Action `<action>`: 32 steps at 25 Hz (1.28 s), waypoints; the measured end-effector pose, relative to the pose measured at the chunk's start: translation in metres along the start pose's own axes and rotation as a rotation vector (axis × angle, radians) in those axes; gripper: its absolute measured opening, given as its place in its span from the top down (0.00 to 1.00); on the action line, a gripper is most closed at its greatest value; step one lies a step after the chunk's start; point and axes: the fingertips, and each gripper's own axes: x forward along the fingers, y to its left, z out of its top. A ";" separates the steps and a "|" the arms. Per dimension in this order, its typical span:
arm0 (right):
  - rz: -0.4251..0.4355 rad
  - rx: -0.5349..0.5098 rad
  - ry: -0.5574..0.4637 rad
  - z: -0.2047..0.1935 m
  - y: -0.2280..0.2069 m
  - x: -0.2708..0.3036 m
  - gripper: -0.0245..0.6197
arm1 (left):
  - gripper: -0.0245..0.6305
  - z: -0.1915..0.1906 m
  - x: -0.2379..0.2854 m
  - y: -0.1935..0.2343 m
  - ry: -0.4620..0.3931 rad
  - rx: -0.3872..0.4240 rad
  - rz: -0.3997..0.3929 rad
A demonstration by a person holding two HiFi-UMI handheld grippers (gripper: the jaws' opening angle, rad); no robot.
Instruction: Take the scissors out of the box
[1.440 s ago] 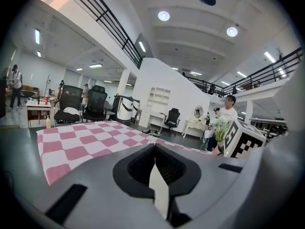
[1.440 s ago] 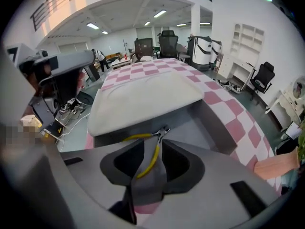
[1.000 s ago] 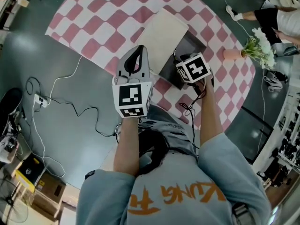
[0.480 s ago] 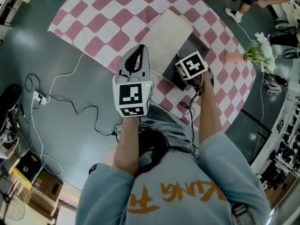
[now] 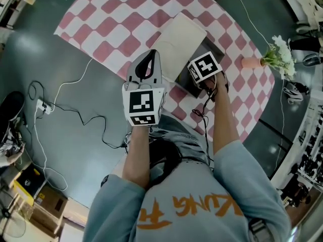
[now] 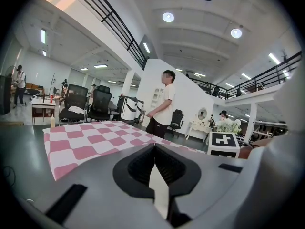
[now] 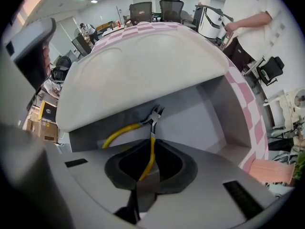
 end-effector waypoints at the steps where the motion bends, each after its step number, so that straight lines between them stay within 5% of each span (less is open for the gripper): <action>1: 0.000 0.011 -0.003 -0.001 0.000 0.000 0.91 | 0.93 0.000 -0.001 -0.001 -0.001 0.002 0.000; 16: -0.108 0.244 -0.249 -0.010 -0.027 -0.061 0.91 | 0.93 0.011 -0.010 -0.030 -0.029 0.035 -0.026; 22: -0.097 0.311 -0.458 -0.001 -0.031 -0.104 0.91 | 0.93 0.027 -0.013 -0.045 -0.053 0.070 -0.042; 32: -0.080 0.275 -0.790 0.015 -0.030 -0.178 0.91 | 0.93 0.066 -0.022 -0.066 -0.113 0.134 -0.052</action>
